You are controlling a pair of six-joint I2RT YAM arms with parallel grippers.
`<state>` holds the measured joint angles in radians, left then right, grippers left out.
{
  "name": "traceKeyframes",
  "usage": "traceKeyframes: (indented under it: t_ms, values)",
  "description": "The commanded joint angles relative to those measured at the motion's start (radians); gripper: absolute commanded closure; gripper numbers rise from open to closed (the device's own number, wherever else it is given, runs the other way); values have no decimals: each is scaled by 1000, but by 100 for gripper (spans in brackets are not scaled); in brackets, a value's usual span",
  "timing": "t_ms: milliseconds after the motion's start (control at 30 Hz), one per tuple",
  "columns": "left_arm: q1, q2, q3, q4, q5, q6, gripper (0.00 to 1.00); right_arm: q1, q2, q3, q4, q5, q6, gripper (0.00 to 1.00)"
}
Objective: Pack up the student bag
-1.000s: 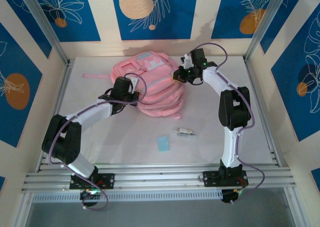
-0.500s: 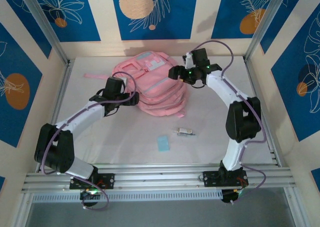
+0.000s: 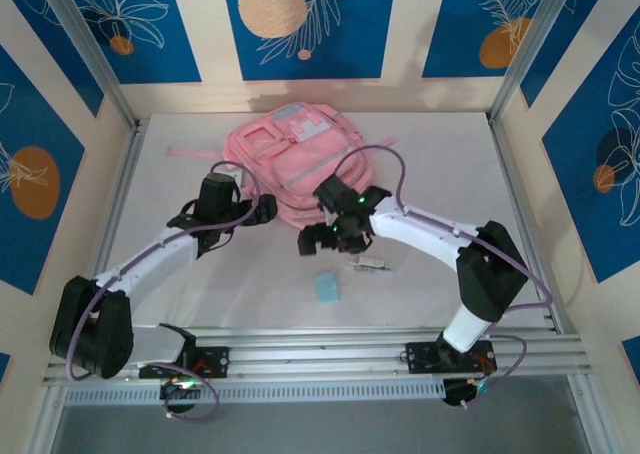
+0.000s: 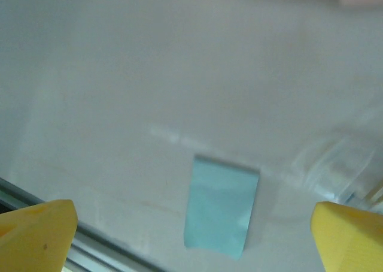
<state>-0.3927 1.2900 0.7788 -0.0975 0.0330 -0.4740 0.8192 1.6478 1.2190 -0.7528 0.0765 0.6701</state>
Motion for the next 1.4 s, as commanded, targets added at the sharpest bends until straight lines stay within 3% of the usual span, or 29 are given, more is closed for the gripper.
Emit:
traceKeyframes:
  t_ms: [0, 133, 333, 667, 800, 1067, 1367]
  values:
    - [2, -32, -33, 53, -6, -32, 0, 88, -36, -48, -60, 67, 134, 1]
    - [1, -45, -68, 70, -13, -45, 0, 176, 10, -64, -69, 140, 168, 5]
    - [2, -57, -91, 74, 3, -58, 0, 228, 86, -82, -31, 191, 198, 10]
    - [1, -84, -106, 91, 24, -74, 6, 225, 179, -86, 2, 203, 227, 21]
    - [2, -89, -110, 99, 25, -86, 7, 213, 186, -106, 13, 192, 238, 31]
    - [2, -98, -109, 99, 25, -91, 7, 210, 211, -104, -11, 205, 261, 36]
    - [1, -95, -115, 99, 33, -98, 6, 211, 200, -99, -22, 212, 261, 51]
